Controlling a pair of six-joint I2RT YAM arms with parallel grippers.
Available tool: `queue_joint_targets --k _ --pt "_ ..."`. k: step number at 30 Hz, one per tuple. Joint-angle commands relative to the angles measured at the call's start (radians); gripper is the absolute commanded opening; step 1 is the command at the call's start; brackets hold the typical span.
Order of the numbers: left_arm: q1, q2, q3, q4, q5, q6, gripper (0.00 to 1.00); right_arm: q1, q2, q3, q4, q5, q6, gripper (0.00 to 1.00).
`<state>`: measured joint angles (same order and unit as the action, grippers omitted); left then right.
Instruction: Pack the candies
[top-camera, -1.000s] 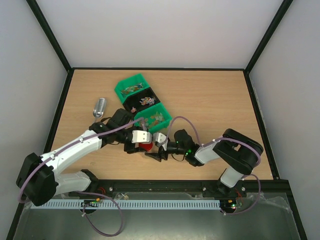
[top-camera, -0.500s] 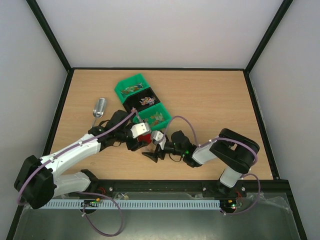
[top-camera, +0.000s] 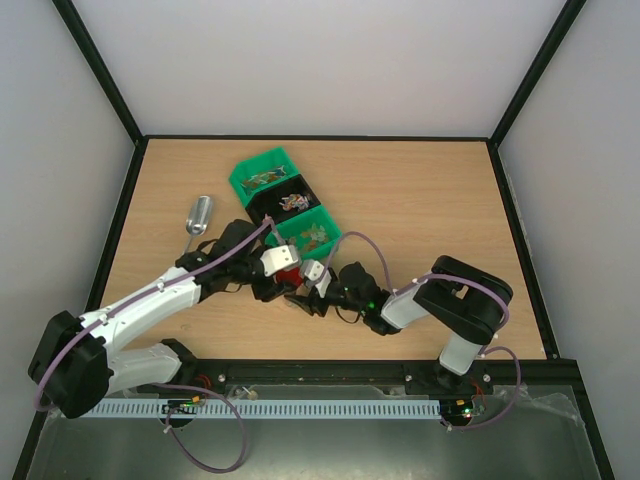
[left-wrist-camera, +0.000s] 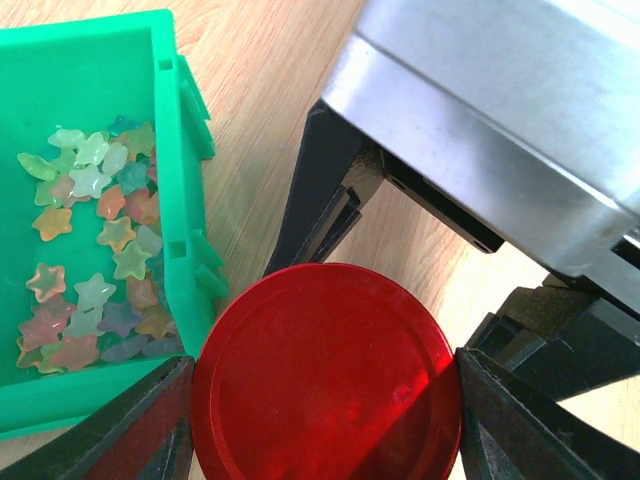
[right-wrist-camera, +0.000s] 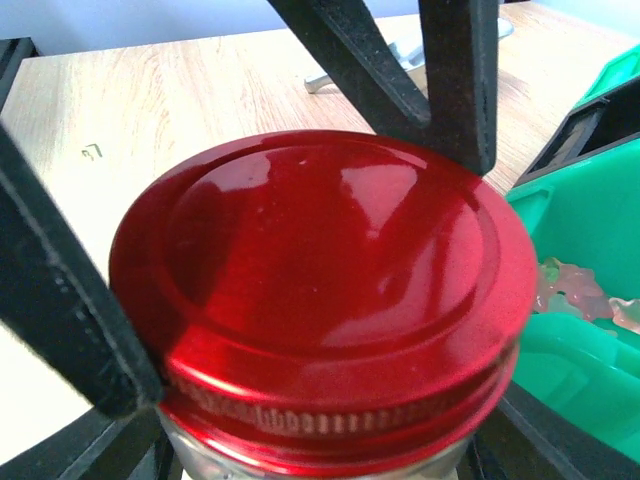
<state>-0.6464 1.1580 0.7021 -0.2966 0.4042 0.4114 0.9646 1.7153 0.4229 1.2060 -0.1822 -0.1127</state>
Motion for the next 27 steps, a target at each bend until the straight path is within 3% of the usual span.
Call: queue_joint_targets --k 1,18,22,27 --pt "0.006 -0.015 0.033 -0.096 0.053 0.14 0.22 -0.001 -0.013 -0.02 0.043 -0.08 -0.03 0.54" --pt "0.013 0.001 0.122 -0.397 0.213 0.565 0.21 -0.081 -0.08 -0.048 0.007 -0.424 -0.05 0.49" --pt "0.01 -0.002 0.139 -0.427 0.237 0.608 0.21 -0.082 -0.08 -0.048 0.006 -0.487 -0.05 0.49" --pt "-0.01 -0.021 0.136 -0.397 0.204 0.589 0.21 -0.082 -0.076 -0.044 0.007 -0.455 -0.056 0.51"
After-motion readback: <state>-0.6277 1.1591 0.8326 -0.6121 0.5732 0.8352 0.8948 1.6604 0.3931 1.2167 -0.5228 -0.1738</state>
